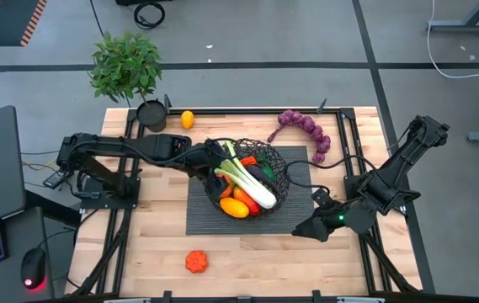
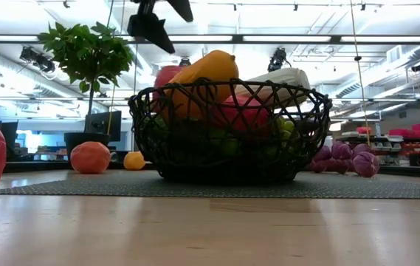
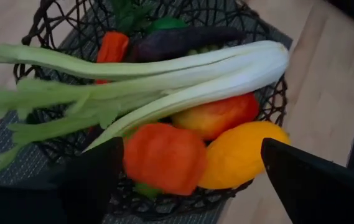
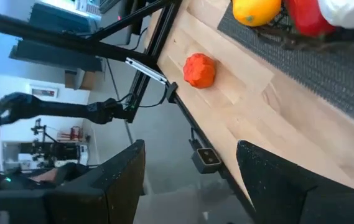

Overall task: Build produce basket
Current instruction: Put the pumpkin into the black basket

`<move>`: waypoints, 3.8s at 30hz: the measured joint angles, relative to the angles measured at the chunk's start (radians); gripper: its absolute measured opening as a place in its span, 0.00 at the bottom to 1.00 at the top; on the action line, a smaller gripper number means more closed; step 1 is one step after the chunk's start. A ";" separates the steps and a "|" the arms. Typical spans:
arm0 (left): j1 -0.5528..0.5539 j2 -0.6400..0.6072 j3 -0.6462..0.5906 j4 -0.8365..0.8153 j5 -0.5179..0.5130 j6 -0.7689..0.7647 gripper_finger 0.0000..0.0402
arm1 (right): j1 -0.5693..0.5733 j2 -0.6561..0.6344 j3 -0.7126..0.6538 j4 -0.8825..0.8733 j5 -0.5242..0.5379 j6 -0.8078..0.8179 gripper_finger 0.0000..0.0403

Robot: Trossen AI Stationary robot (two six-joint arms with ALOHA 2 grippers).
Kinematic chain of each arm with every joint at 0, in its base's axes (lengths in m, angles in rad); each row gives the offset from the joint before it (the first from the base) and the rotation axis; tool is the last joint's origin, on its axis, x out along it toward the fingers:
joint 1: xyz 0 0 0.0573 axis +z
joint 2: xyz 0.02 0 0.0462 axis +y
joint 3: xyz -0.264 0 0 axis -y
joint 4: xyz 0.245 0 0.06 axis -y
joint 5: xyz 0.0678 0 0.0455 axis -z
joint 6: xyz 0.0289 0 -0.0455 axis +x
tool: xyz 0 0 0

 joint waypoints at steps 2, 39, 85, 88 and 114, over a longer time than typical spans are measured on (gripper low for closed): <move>-0.004 0.003 -0.002 0.000 0.005 0.016 0.96 | 0.003 0.004 0.000 0.012 0.017 0.037 0.64; -0.385 -0.018 -0.002 -0.298 0.452 -0.081 0.98 | -0.058 0.693 0.411 0.340 -0.160 -0.014 0.64; -0.454 -0.164 0.374 -0.316 0.026 -0.448 0.98 | -0.257 1.137 0.626 0.611 -0.247 -0.937 0.98; -0.456 -0.164 0.374 -0.324 0.026 -0.462 0.98 | -0.270 1.158 0.628 0.639 -0.267 -0.974 0.99; -0.456 -0.165 0.373 -0.332 0.026 -0.432 0.98 | -0.310 1.180 0.626 0.652 -0.191 -1.176 0.99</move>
